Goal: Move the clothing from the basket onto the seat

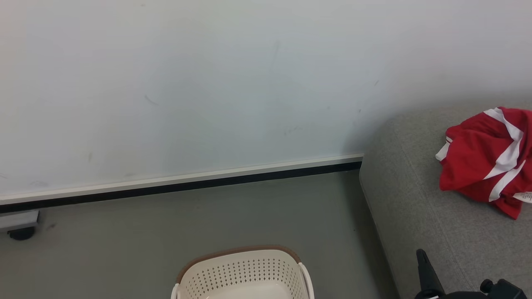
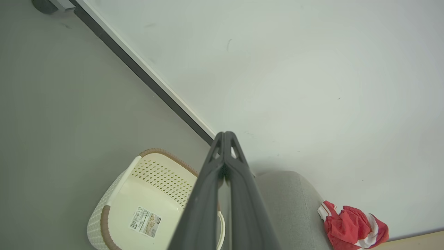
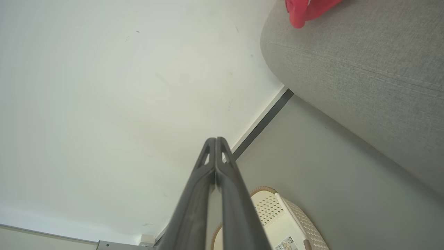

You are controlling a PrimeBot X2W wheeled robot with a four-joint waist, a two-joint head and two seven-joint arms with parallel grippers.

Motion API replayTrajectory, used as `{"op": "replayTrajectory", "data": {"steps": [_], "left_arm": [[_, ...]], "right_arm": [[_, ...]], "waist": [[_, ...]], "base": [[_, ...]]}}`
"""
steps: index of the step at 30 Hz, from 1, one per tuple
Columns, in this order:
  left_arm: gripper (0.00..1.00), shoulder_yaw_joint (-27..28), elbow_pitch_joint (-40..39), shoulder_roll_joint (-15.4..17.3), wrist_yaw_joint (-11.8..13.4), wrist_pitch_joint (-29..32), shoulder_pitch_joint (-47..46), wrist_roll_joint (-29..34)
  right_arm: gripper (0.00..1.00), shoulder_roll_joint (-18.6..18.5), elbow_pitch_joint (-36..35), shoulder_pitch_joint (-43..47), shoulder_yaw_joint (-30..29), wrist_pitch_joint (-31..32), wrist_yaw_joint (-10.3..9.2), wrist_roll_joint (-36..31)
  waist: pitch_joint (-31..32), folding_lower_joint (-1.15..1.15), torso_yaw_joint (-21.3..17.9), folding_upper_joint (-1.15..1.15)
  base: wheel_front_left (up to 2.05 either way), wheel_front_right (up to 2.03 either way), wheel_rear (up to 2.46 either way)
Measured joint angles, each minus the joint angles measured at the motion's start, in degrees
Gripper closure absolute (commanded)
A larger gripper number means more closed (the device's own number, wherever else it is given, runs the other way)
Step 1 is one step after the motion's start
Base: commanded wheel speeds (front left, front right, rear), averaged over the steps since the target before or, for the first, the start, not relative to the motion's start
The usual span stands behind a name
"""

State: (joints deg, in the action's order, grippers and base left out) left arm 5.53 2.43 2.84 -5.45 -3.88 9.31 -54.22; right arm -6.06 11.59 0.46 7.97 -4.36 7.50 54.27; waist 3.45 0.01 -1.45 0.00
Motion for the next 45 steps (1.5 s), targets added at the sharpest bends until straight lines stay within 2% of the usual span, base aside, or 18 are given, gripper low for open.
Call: {"op": "replayTrajectory", "data": {"steps": [25,45], "left_arm": [[1.00,1.0,1.3,0.0,-0.6,3.7,-2.6,-15.5],[1.00,1.6,2.2,0.0,-1.1,6.0,-4.6,-25.4]], "right_arm": [[1.00,0.9,-0.1,-1.4,-4.4,4.4,-0.02,16.0],[1.00,1.5,-0.1,-2.4,-7.2,7.3,-0.02,25.6]], "waist": [[-1.2,0.00,0.5,0.00],[-2.1,0.00,0.8,0.00]], "base": [[0.00,0.00,0.00],[0.00,0.00,0.00]]}}
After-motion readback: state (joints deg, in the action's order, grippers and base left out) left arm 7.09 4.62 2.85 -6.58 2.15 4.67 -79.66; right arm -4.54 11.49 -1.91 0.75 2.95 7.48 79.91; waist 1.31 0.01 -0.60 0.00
